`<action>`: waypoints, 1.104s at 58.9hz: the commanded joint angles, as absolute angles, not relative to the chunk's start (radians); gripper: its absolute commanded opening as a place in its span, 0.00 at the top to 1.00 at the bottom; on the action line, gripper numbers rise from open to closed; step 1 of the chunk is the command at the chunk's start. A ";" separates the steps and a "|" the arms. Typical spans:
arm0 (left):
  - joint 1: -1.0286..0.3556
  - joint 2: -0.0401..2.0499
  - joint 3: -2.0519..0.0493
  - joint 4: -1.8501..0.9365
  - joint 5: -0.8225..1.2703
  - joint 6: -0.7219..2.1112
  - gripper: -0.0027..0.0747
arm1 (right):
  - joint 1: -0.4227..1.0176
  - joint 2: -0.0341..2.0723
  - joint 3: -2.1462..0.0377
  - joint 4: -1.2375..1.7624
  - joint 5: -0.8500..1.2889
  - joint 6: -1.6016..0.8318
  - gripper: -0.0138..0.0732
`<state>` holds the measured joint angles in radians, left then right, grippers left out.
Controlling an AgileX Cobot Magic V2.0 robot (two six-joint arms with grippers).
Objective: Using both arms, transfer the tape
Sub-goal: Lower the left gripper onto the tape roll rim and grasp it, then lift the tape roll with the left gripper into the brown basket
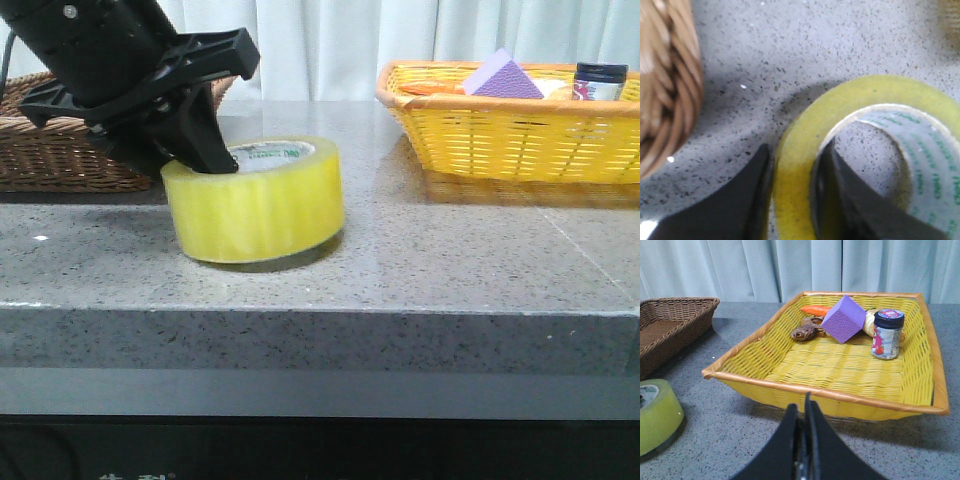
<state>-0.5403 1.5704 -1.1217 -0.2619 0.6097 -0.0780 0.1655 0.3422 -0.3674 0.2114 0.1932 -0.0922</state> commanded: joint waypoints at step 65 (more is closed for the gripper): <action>-0.216 1.406 -1.381 0.032 0.443 -0.087 0.95 | 0.163 0.347 -0.392 0.214 0.115 -0.097 0.94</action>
